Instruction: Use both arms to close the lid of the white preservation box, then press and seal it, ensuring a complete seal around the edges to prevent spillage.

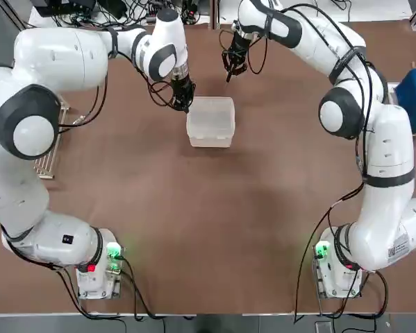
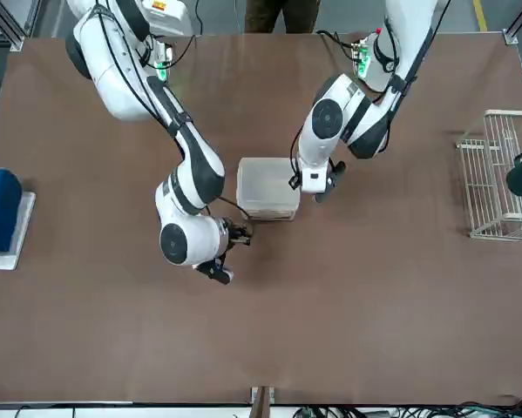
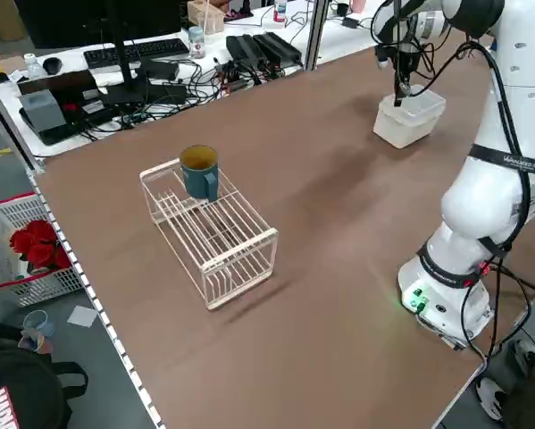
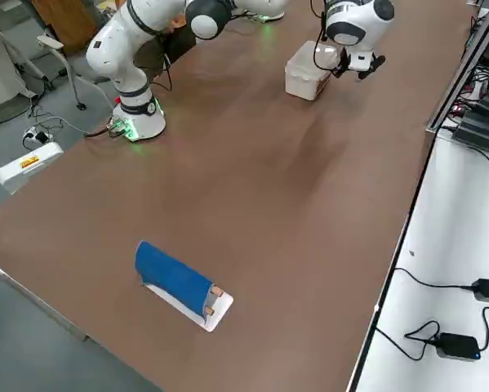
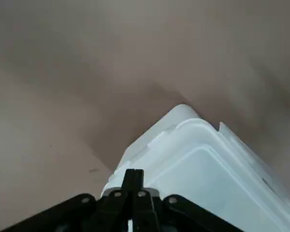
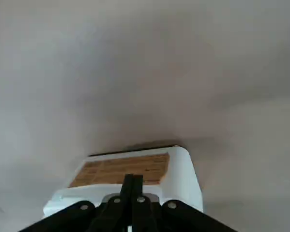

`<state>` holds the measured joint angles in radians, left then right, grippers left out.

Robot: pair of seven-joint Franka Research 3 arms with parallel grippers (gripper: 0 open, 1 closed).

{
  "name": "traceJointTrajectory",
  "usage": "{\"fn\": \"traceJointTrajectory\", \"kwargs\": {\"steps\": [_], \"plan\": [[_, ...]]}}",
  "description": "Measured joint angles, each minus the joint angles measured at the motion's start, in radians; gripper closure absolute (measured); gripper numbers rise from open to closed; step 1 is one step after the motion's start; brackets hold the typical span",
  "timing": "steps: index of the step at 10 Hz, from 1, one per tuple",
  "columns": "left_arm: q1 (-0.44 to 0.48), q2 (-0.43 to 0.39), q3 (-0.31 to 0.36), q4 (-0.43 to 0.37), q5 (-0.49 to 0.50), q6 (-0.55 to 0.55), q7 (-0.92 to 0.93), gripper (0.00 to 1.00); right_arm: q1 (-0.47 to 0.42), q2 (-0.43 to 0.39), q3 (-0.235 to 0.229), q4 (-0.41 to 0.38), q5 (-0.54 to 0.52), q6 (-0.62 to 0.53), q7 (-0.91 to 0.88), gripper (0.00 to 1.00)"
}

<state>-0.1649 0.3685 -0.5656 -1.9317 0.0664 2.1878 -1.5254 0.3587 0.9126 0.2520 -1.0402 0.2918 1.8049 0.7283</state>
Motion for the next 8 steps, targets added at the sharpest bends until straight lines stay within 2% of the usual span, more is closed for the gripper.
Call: {"fn": "traceJointTrajectory", "kwargs": {"steps": [2,5,8], "plan": [[-0.001,0.0,-0.003,-0.002,0.0,0.02,0.0,0.99,0.019,0.003,0.003,0.002,-0.001,0.04,-0.025,0.99],[-0.023,0.009,-0.006,-0.014,0.0,0.085,-0.005,0.99,0.098,0.035,0.003,0.002,-0.004,0.133,-0.029,0.99],[-0.03,0.016,-0.007,-0.019,0.012,0.099,-0.007,0.99,0.117,0.059,0.0,0.002,-0.009,0.145,-0.047,0.99]]}}
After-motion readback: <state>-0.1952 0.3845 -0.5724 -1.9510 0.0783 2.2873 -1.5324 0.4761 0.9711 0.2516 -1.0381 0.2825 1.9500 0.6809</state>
